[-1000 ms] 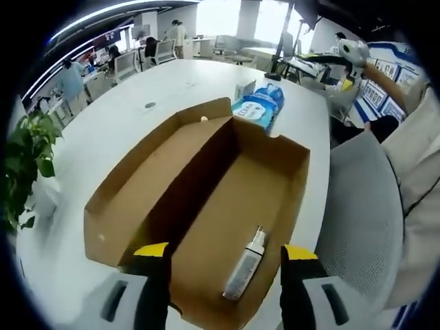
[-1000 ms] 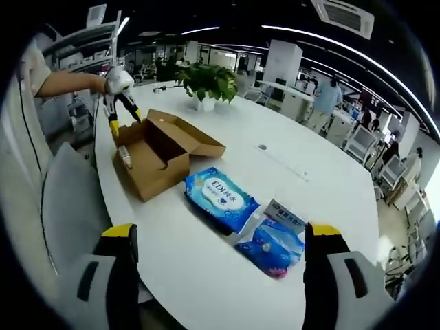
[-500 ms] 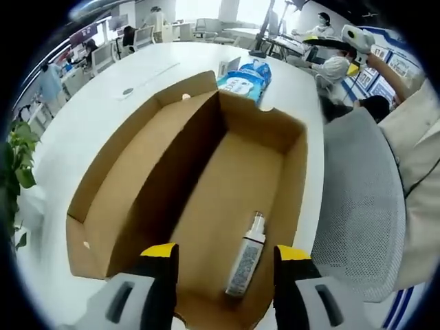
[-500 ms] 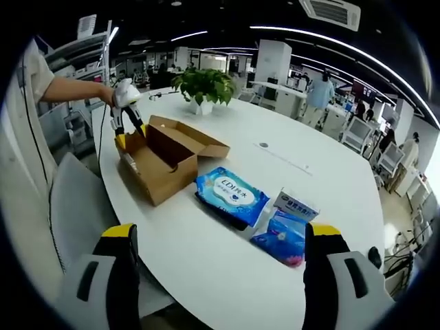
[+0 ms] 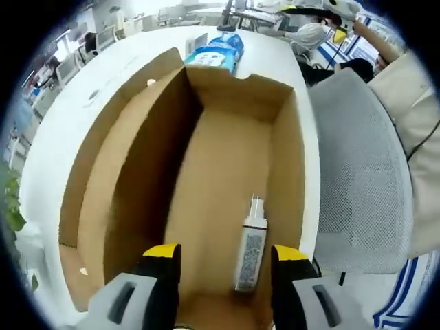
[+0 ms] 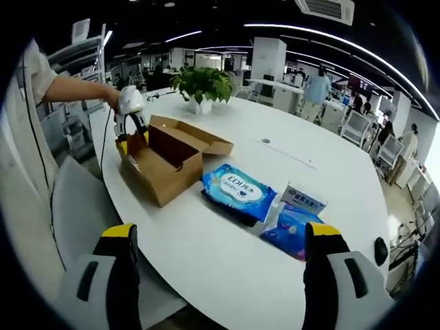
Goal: Operate the shoe box by opening the lid, removing the specified soft item, and placing it in the target area until the item is outside and the box remains undamaged.
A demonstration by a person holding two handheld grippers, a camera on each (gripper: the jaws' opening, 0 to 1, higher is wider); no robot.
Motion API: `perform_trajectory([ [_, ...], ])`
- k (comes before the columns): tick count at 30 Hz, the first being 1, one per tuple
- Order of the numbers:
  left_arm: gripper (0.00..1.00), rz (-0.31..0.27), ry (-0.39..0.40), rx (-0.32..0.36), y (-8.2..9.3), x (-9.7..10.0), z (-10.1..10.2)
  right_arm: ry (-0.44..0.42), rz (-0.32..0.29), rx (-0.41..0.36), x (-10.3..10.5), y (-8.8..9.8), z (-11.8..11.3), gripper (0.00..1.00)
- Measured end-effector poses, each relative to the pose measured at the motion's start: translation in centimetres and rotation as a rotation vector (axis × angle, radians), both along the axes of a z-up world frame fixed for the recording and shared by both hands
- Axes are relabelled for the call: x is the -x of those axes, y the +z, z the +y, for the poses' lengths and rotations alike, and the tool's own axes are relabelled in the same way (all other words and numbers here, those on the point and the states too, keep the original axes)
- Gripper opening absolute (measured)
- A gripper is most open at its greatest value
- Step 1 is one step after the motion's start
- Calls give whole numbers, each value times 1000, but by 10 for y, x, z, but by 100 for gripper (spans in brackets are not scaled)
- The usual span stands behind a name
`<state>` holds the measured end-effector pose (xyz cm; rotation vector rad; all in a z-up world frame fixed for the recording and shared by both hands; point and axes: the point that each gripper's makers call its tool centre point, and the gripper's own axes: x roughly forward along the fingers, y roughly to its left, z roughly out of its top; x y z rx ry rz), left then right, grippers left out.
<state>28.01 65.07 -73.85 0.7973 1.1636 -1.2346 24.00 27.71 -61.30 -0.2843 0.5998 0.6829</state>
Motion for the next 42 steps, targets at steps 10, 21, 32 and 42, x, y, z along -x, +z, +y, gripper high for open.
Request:
perform_trajectory([
  [10,50,9,-80,-52,-10,2,5,2,20,25,1,-12,5,96],
  [21,41,36,-165,-97,-23,7,8,-10,25,39,-2,-19,4,95],
  [32,40,80,-182,-95,-24,11,5,-23,39,48,2,-27,1,94],
  [42,34,78,-163,-64,-21,12,-6,-24,43,35,3,-27,4,94],
])
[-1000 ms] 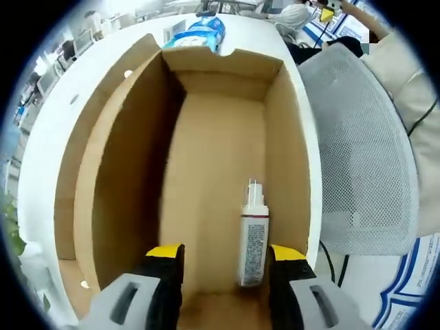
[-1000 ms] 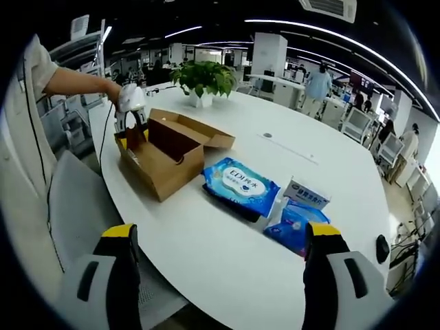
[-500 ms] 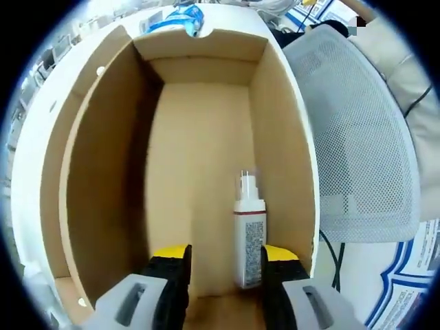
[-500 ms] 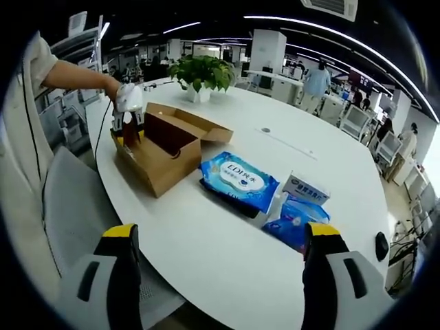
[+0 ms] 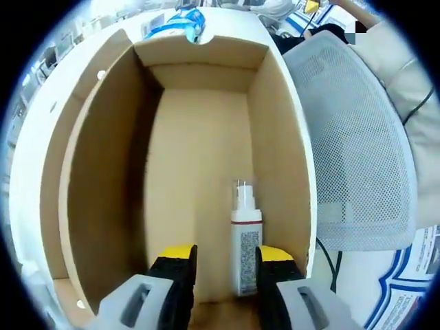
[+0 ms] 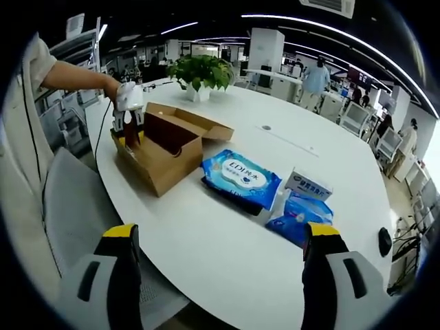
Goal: Operate the shoe box by opening the lid, removing the specified soft item, and placing it in the target area until the item is outside and the box remains undamaged.
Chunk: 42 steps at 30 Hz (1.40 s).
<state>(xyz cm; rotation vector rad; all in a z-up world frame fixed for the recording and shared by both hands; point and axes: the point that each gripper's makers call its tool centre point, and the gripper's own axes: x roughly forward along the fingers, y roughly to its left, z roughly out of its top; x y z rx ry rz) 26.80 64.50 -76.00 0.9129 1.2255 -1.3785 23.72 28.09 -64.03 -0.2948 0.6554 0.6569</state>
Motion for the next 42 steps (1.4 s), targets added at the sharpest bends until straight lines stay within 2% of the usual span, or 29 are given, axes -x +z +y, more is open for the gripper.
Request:
perform_trajectory([
  [10,34,11,31,33,-1,0,-16,-5,-3,-5,1,1,0,94],
  [15,33,-14,53,40,2,-8,-15,-9,-5,-8,2,0,0,94],
  [18,26,-61,56,32,1,-17,-12,-11,-5,-9,2,0,-1,94],
  [21,28,-32,87,57,3,-14,-15,-10,-4,-8,3,0,-1,94],
  [23,29,-36,92,66,6,-16,-17,-11,-4,-7,3,0,-2,94],
  [28,31,-3,116,116,10,-13,-28,-12,-5,-7,2,1,-3,94],
  [35,32,55,92,126,4,0,-41,-16,3,-2,5,-1,-6,94],
  [42,30,64,70,107,-7,6,-49,-26,5,0,6,-2,-9,93],
])
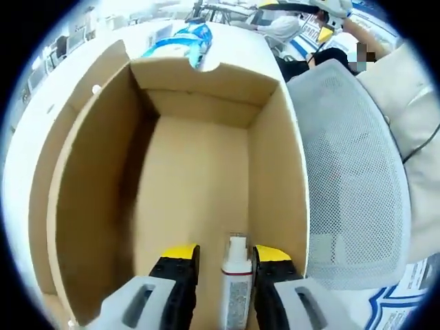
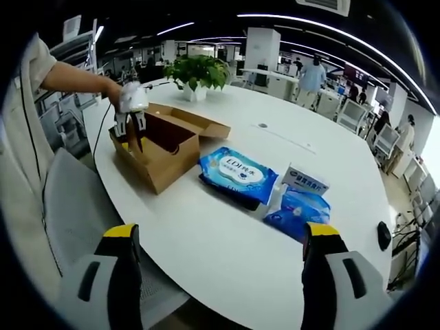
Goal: Operate the shoe box by opening the lid, removing the specified soft item, and placing it in the target area until the item is outside and the box remains undamaged.
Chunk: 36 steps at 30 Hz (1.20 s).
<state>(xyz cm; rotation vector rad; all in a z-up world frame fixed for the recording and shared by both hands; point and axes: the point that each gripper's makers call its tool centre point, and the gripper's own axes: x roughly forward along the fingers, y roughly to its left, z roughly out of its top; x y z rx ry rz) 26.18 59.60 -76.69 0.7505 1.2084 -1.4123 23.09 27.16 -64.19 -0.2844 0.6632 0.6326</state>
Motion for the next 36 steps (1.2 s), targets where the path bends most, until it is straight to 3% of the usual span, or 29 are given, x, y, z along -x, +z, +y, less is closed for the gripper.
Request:
perform_trajectory([
  [7,29,-26,-12,-33,-6,-1,6,0,-4,-2,-1,1,0,93],
  [22,27,-58,60,-93,-8,-6,42,23,-7,-10,-3,0,9,92],
  [36,23,-82,46,-154,-15,-4,62,29,-10,-22,-2,0,15,91],
])
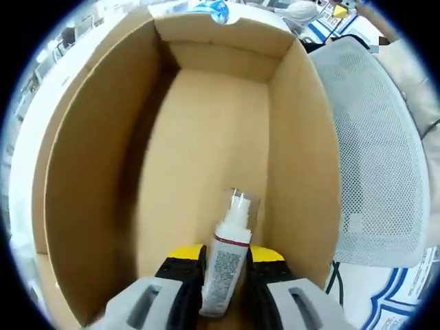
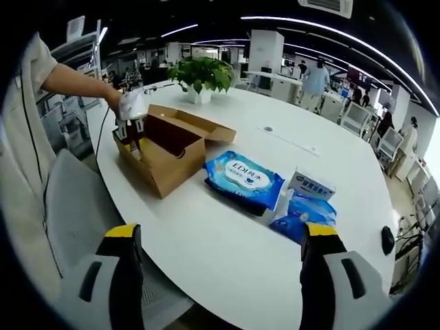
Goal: Operate the shoe box by opening the lid, removing the specified soft item, and placing it in the target area until the item is outside and the box remains undamaged.
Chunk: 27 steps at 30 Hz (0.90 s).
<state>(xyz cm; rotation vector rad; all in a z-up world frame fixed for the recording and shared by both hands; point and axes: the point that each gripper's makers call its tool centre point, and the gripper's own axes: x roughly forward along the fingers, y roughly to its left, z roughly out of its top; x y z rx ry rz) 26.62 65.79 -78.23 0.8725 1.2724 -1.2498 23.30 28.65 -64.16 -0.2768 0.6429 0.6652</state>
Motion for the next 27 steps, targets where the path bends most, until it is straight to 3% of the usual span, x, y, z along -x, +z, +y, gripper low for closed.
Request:
perform_trajectory([
  [11,20,-36,34,-11,3,-7,4,14,-15,-23,-1,5,8,90],
  [27,19,-87,104,38,26,-11,-6,51,-44,-57,-1,13,24,86],
])
